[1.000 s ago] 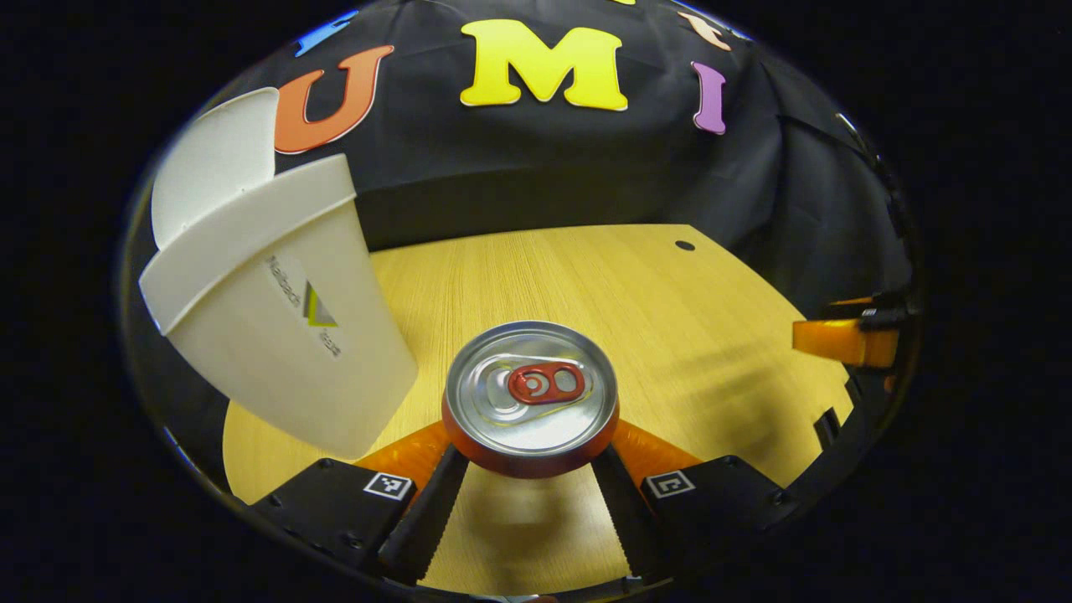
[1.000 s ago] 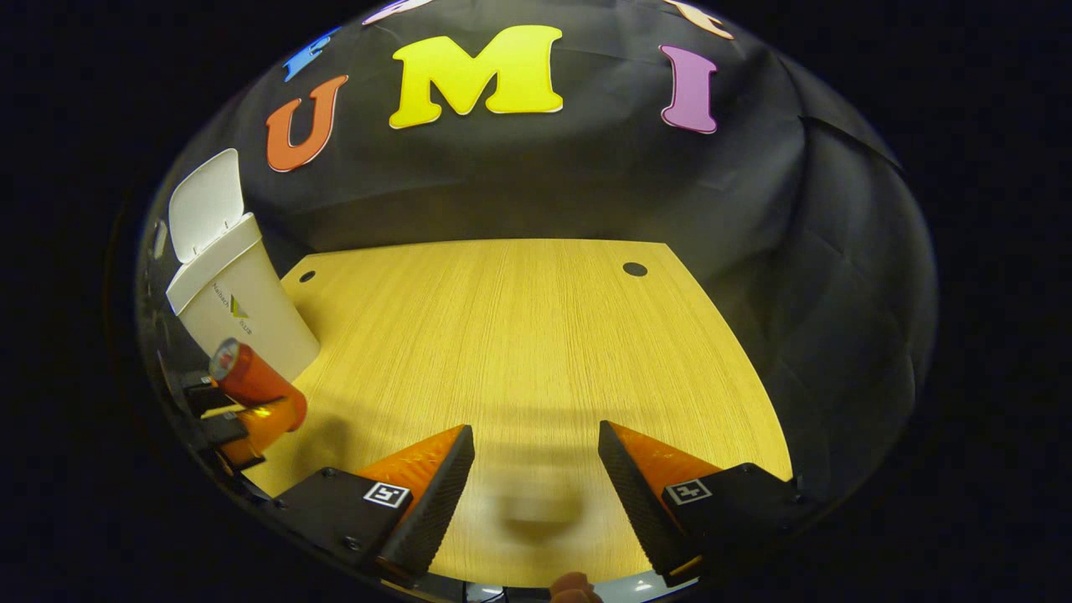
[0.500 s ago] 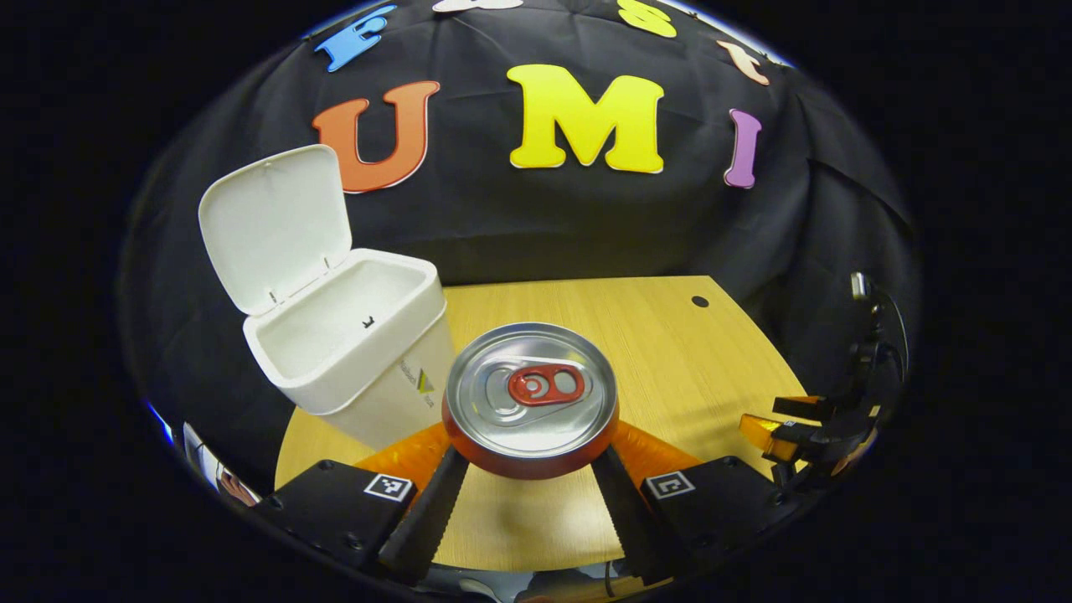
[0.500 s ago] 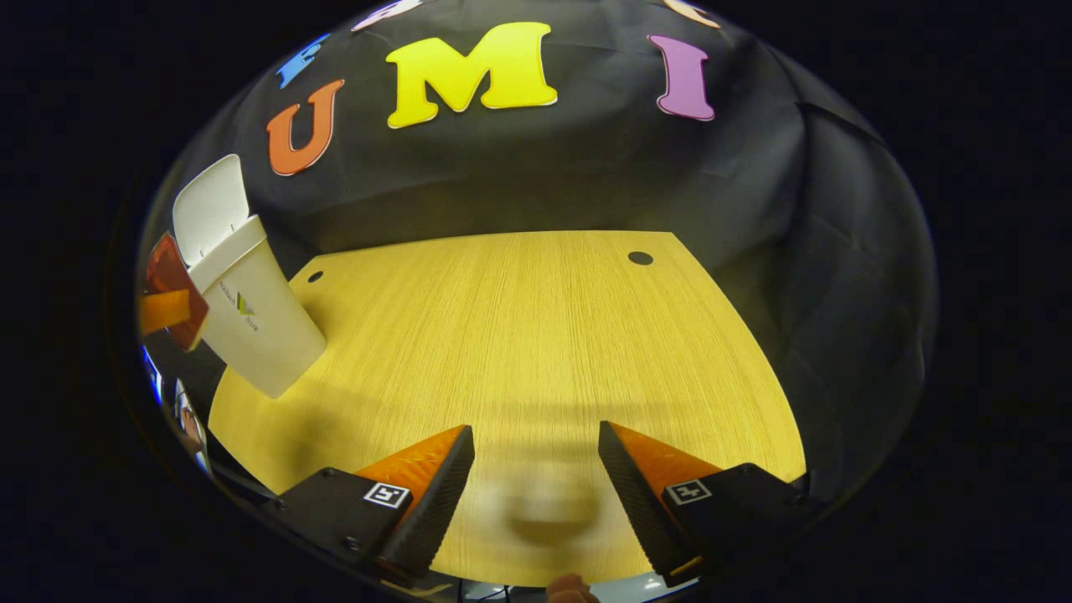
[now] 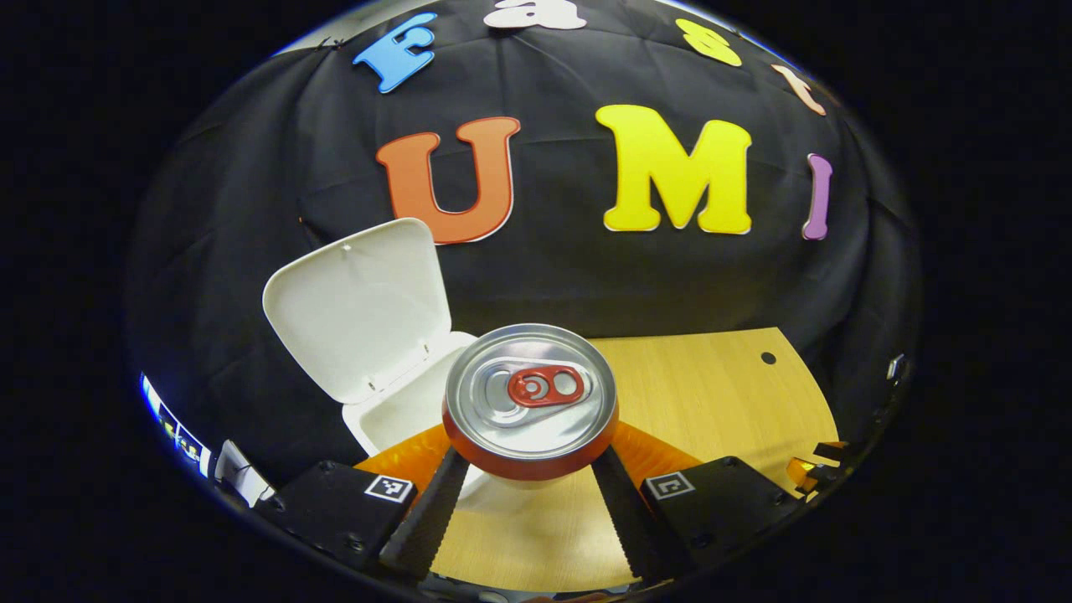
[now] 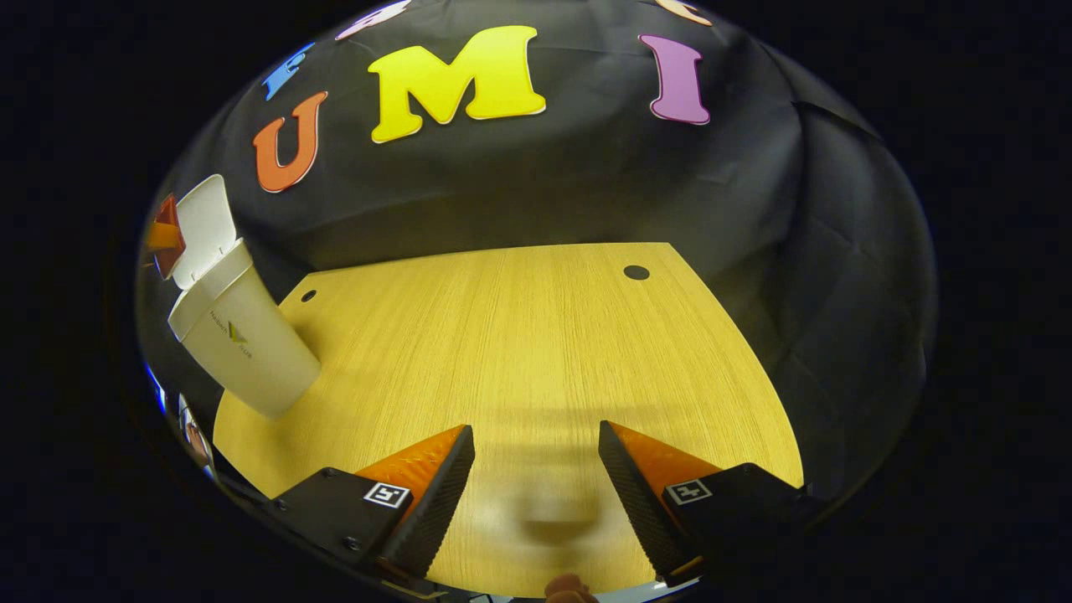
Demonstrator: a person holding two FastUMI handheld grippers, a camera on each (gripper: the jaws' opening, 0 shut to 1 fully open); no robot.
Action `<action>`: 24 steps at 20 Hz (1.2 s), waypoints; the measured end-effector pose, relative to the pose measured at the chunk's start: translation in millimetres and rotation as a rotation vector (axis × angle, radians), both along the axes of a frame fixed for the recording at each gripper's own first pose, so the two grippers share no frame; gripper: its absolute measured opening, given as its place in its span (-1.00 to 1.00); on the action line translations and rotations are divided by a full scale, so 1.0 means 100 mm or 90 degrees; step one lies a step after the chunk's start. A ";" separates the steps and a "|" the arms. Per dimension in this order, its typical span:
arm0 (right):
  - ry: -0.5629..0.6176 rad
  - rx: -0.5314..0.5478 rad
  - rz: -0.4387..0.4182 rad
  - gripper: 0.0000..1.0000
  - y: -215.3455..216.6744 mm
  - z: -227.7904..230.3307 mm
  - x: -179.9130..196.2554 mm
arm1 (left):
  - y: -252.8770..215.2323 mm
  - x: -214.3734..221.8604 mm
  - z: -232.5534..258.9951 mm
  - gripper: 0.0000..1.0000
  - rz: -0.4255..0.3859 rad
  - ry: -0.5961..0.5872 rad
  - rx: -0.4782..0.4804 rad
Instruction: Press the lid of the desktop garbage bin to open it, pick up the crumpled paper on the desktop and throw it into the bin, then pick up the pop can on the desktop and drop it into the bin, and finally close the garbage bin lid.
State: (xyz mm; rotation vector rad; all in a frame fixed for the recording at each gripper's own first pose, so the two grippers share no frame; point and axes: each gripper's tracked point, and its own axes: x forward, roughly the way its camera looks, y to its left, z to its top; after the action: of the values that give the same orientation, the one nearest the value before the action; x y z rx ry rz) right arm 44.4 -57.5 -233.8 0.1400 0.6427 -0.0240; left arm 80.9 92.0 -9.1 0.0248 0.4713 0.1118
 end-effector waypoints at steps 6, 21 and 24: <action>0.019 -0.025 -0.027 0.89 -0.09 -0.06 -0.13 | 0.65 0.53 -0.33 0.70 0.084 0.039 -0.018; 0.065 -0.030 -0.041 0.86 -0.25 -0.27 -0.21 | 0.82 0.74 -0.98 0.75 0.151 0.090 -0.101; 0.061 -0.019 -0.021 0.89 -0.17 -0.28 -0.11 | 0.79 0.69 -0.74 0.75 0.144 0.050 -0.076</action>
State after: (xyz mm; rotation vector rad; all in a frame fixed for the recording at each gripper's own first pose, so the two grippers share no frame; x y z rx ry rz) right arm 33.1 -74.2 -261.4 0.1216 0.7355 -0.0724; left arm 150.2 170.9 -83.4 -0.1419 0.5576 0.3060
